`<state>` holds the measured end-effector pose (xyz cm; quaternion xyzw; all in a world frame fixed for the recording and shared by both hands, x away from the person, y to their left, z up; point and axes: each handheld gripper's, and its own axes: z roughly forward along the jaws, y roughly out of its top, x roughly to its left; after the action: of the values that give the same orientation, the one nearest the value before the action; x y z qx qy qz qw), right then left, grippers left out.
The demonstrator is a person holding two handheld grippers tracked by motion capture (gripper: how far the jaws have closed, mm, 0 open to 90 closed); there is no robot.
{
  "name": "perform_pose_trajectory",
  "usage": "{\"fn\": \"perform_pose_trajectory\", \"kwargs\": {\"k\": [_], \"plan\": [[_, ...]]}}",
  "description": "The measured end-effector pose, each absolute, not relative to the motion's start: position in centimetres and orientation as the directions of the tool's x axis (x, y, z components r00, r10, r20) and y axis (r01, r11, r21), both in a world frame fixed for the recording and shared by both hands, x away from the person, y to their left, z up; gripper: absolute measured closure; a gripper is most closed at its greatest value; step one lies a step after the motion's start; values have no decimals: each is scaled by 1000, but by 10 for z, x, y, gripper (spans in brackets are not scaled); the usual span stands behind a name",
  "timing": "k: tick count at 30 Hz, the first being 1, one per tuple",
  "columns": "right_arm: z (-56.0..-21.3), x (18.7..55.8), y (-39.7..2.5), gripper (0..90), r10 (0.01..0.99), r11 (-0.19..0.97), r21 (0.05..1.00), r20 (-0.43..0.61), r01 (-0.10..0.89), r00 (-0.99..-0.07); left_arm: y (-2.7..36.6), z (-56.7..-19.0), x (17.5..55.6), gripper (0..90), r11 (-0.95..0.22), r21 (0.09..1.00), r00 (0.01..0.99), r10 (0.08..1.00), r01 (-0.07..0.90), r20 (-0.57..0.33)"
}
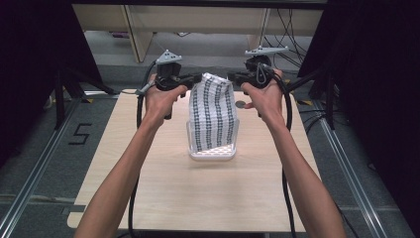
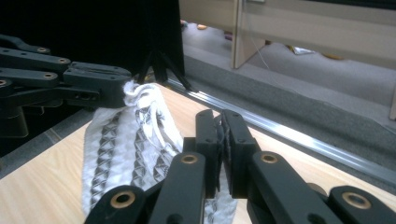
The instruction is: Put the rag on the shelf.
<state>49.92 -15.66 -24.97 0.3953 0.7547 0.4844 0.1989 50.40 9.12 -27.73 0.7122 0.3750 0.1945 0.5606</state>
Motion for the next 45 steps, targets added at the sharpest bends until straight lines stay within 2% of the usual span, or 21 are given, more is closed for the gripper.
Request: {"fn": "perform_pose_trajectory", "kwargs": {"k": [7, 12, 20, 21, 25, 30, 34, 37, 45], "plan": [[-267, 518, -153, 863, 815, 210, 866, 101, 454, -570, 90, -295, 523, 846, -61, 925, 622, 757, 374, -201], [-280, 529, -152, 861, 821, 220, 851, 102, 477, -561, 88, -305, 532, 839, -73, 913, 615, 760, 401, -209], [-297, 536, -152, 856, 844, 209, 826, 118, 524, -523, 81, -318, 543, 815, -67, 888, 621, 738, 456, -263], [-298, 537, -154, 854, 841, 229, 828, 97, 512, -533, 80, -320, 544, 812, -70, 884, 621, 737, 462, -266], [-305, 538, -157, 846, 846, 207, 816, 128, 539, -518, 77, -328, 547, 797, -85, 873, 614, 743, 480, -265], [-313, 541, -158, 816, 845, 214, 808, 128, 548, -519, 75, -335, 549, 707, -95, 856, 612, 739, 508, -281], [-316, 541, -158, 756, 853, 215, 801, 125, 559, -506, 75, -337, 549, 515, -80, 844, 586, 755, 530, -295], [-315, 542, -157, 650, 853, 204, 805, 133, 556, -505, 78, -336, 549, 433, -77, 839, 564, 772, 538, -291], [-317, 543, -158, 581, 851, 216, 792, 135, 571, -508, 84, -329, 541, 390, -88, 845, 566, 777, 528, -273]]}}
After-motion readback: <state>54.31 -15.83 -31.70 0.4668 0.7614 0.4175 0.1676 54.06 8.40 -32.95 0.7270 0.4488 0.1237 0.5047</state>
